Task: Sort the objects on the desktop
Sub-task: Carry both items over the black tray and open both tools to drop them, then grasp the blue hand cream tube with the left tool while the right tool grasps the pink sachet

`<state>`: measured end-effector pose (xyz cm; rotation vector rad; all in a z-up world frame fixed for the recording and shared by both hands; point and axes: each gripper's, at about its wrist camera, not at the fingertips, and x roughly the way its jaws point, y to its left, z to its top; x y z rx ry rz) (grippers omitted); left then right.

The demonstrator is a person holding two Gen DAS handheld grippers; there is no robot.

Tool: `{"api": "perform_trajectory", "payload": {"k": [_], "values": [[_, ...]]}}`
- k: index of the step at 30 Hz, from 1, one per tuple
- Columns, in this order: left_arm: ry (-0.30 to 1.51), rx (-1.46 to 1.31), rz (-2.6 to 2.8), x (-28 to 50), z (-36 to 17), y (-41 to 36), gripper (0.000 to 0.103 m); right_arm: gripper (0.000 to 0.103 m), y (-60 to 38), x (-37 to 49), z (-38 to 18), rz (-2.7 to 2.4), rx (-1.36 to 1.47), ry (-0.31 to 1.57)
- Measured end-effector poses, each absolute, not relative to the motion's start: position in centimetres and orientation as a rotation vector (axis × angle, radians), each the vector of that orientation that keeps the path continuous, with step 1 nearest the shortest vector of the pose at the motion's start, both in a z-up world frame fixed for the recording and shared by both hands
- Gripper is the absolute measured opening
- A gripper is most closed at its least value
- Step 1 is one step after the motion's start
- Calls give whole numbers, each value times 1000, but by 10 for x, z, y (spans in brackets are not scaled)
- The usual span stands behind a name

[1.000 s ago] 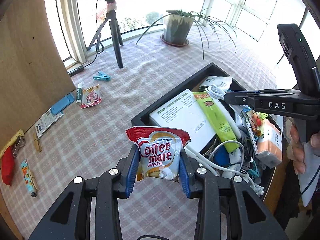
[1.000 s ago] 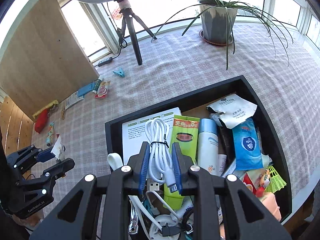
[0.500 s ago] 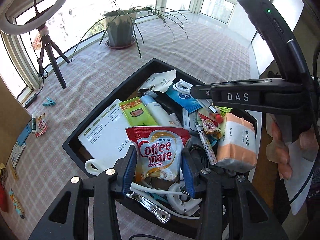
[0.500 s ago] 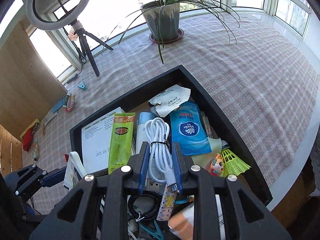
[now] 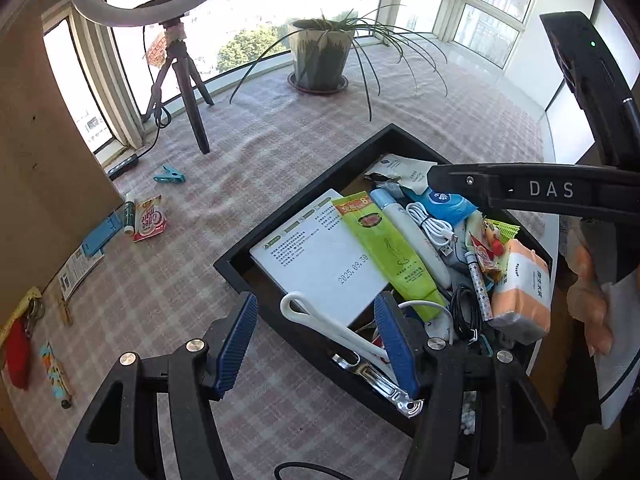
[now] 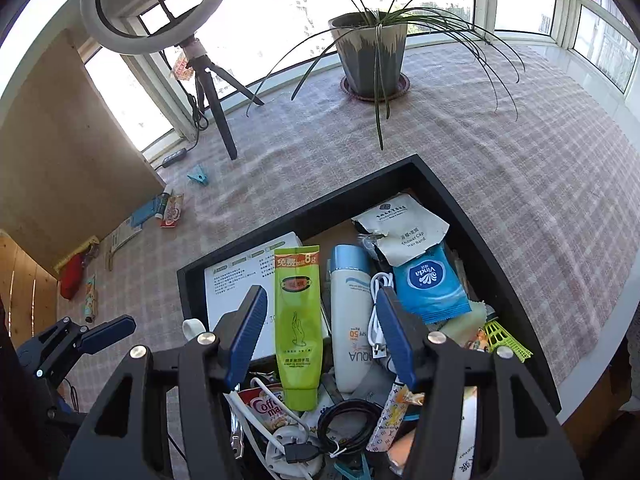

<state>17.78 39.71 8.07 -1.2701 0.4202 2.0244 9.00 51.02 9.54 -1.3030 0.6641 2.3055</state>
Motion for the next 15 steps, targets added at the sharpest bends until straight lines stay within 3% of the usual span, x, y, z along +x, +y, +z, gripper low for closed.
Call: {"api": "perform_trajectory", "payload": {"k": [15], "values": [[198,-1638,2364,107,30,169,58,56,438,-39,88,2469,-1495,574]]}}
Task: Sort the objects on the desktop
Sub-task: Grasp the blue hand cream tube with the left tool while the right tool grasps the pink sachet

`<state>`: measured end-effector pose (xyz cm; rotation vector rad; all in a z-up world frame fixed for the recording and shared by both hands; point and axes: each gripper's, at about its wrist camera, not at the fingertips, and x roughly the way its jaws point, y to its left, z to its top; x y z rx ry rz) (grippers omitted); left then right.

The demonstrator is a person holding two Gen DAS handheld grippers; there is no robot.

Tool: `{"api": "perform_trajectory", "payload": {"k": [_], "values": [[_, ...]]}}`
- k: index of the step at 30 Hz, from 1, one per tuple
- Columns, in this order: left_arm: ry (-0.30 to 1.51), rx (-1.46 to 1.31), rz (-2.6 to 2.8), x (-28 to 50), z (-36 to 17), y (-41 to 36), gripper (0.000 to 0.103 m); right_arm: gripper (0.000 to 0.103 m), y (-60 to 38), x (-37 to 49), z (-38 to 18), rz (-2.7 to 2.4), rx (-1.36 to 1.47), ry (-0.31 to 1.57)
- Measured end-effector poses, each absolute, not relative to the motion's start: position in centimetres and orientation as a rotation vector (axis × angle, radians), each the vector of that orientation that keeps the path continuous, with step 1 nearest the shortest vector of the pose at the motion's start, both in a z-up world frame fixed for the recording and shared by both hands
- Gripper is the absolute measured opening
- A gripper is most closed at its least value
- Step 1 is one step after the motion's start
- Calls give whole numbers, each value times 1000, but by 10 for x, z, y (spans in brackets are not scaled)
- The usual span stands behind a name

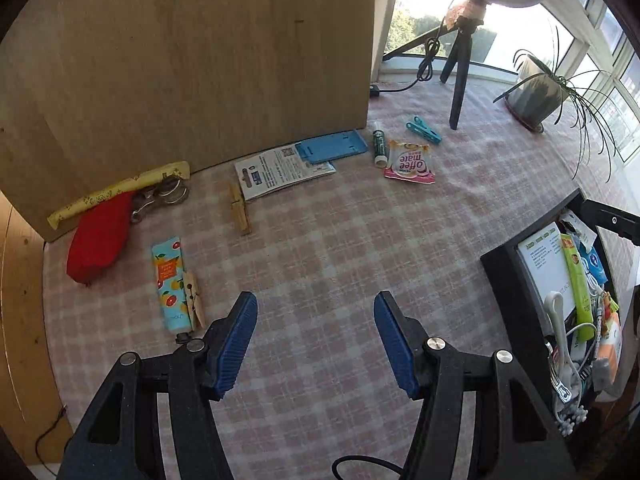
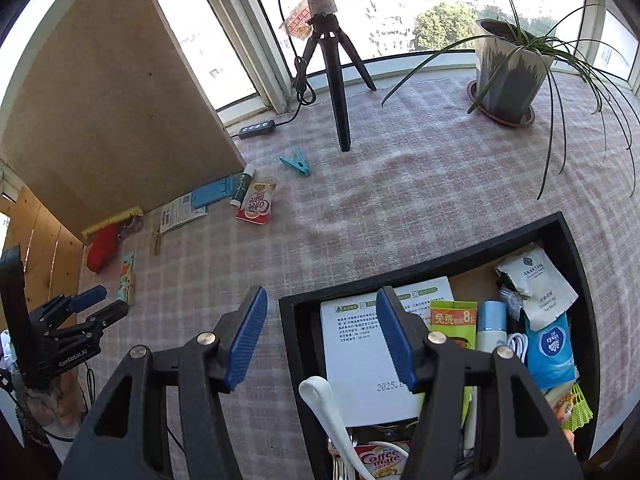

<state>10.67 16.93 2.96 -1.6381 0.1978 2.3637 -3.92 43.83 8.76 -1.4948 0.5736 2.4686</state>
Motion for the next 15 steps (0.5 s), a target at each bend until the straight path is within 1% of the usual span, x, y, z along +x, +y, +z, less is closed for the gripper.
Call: {"api": "perform_trajectory", "payload": {"k": [6,9,12,15], "values": [[157,-1746,2419,76,12,112,58,59,419,-101,71,2479,-1596,561],[99,-1809,2424,61,1,89,53,59,412,-130,60,2468,-1646,573],[41,-1864,2414,48,-12,73,43,59,408,-158,44,2441,-1694,608],[8,-1912,2404,39,-26,62,43,59,407,-179,28,2403,-1727,597]]}}
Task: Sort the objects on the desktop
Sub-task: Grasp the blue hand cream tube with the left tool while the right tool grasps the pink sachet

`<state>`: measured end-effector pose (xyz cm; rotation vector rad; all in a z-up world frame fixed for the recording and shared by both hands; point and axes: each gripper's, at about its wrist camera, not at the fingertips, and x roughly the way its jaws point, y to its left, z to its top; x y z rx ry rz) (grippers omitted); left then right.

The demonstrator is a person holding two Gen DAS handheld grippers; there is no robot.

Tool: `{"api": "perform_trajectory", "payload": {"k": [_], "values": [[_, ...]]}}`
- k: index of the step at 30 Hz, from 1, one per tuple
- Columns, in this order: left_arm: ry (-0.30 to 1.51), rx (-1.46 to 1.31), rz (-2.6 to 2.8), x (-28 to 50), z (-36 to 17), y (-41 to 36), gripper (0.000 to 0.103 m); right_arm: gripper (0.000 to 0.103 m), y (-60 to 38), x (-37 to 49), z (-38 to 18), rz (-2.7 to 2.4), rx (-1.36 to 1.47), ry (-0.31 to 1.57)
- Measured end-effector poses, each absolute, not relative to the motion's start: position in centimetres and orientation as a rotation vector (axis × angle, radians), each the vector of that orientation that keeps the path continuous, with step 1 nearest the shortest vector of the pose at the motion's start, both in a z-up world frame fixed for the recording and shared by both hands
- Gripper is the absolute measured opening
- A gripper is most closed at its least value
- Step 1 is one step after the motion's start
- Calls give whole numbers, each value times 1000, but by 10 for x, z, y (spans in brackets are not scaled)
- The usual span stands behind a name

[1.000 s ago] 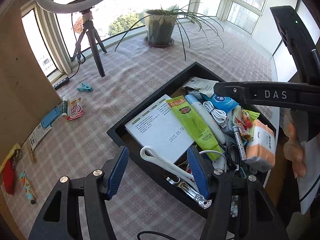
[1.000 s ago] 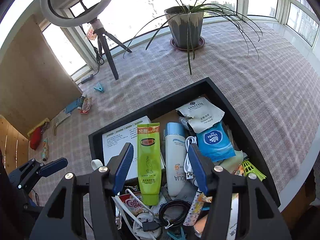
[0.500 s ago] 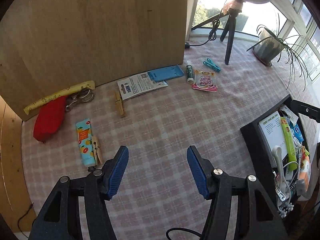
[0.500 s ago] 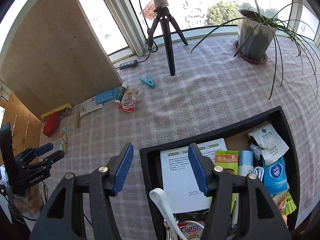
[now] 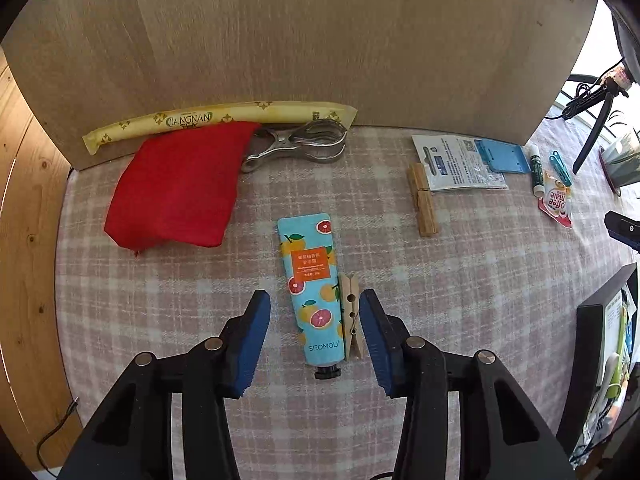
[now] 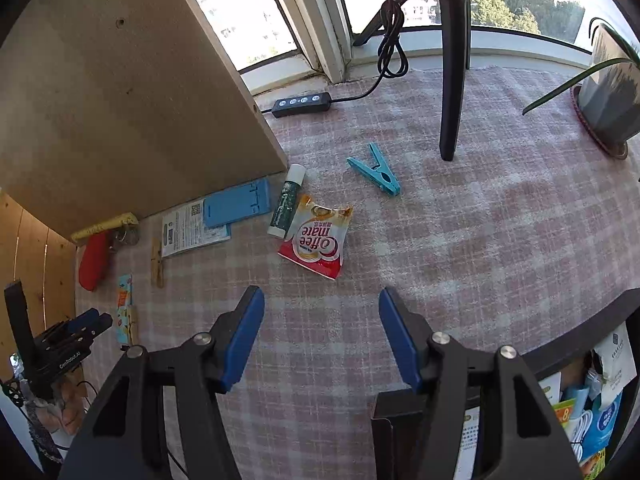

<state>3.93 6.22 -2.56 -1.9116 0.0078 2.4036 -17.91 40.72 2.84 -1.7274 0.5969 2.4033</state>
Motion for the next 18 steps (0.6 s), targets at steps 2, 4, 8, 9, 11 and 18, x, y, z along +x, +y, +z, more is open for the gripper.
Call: {"api": "perform_trajectory", "payload": {"k": [2,4,8,9,11,18], "values": [[-10,-1935,2399,35,-33,59,42,59,409,-191,20,2382,-1736,588],[-23,-1955,2403,32,-38,59,38,59,412,-200,13,2365,-1740,600],[-16,-1968,2378,29,-48,67,37,59,418,-212,-1,2328,-1755,629],[-10,-1972,2369,29,-51,71,38,59,420,-214,-4,2319,-1756,632],[-3,-1975,2358,29,-54,77,39,59,423,-217,-8,2307,-1760,644],[70,-1982,2365,32,-63,101,32,59,430,-231,-18,2283,-1762,676]]}}
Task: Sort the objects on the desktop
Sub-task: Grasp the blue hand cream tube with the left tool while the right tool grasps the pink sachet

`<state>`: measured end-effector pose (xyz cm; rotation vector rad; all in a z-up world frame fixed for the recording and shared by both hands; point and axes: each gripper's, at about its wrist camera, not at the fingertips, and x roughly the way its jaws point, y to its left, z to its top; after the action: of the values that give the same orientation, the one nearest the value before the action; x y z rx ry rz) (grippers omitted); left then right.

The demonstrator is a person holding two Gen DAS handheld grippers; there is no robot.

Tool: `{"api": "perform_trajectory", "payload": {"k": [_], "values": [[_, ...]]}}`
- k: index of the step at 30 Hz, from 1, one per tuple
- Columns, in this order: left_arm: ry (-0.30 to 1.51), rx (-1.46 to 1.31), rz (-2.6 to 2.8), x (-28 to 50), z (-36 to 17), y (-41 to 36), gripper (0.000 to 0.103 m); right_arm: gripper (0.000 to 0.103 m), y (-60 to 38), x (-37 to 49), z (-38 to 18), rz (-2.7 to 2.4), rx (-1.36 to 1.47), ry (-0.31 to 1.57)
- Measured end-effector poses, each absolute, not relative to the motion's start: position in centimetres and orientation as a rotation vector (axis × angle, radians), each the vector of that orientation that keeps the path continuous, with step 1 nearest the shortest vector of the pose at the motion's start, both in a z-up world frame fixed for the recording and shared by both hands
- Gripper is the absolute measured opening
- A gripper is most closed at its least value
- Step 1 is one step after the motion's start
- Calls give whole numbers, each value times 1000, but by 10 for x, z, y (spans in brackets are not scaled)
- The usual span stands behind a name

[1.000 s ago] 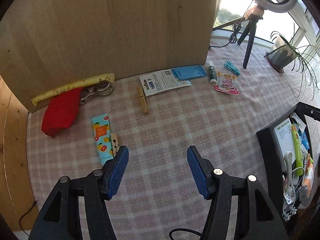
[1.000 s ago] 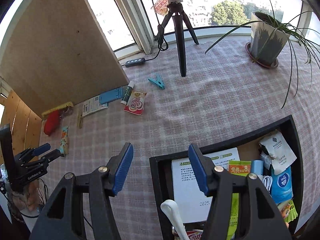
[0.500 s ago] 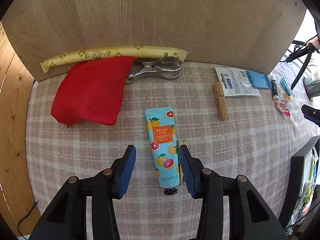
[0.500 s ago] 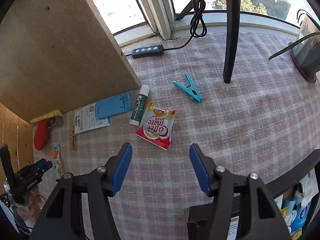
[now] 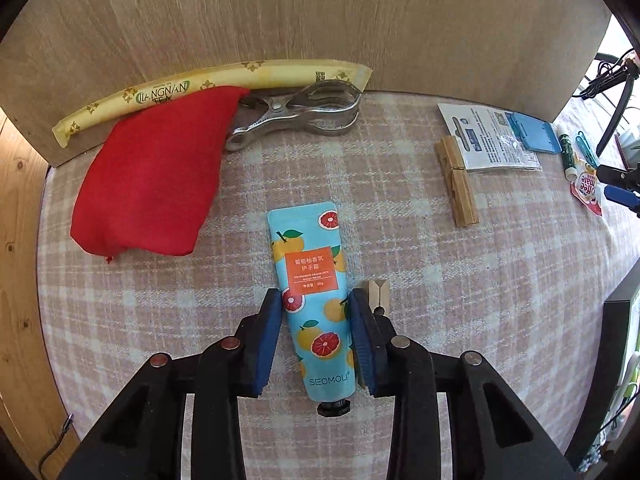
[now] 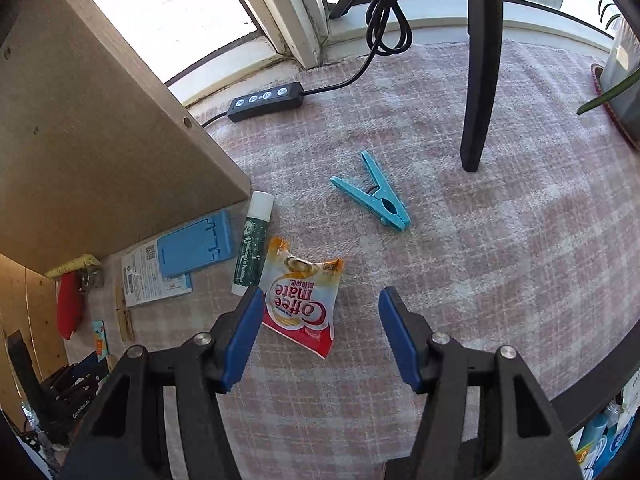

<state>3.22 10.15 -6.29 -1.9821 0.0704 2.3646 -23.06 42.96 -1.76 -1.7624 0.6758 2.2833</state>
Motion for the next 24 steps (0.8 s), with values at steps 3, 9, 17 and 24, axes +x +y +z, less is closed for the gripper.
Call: {"api": "perform_trajectory", "payload": {"k": [3,9,17,24], "values": [[73,-1972,2376,38,-63,112,32,59,429,-238,-21,2271,-1765,661],[56,-1961,2393,46,-63,118,31,59,422,-250,-27,2266,-1779,653],[51,-1958,2419,50,-62,131,31,36,396,-264,-31,2302,-1787,470],[55,-1947,2428,61,-58,94,31,25,383,-258,-29,2339,-1814,457]]}}
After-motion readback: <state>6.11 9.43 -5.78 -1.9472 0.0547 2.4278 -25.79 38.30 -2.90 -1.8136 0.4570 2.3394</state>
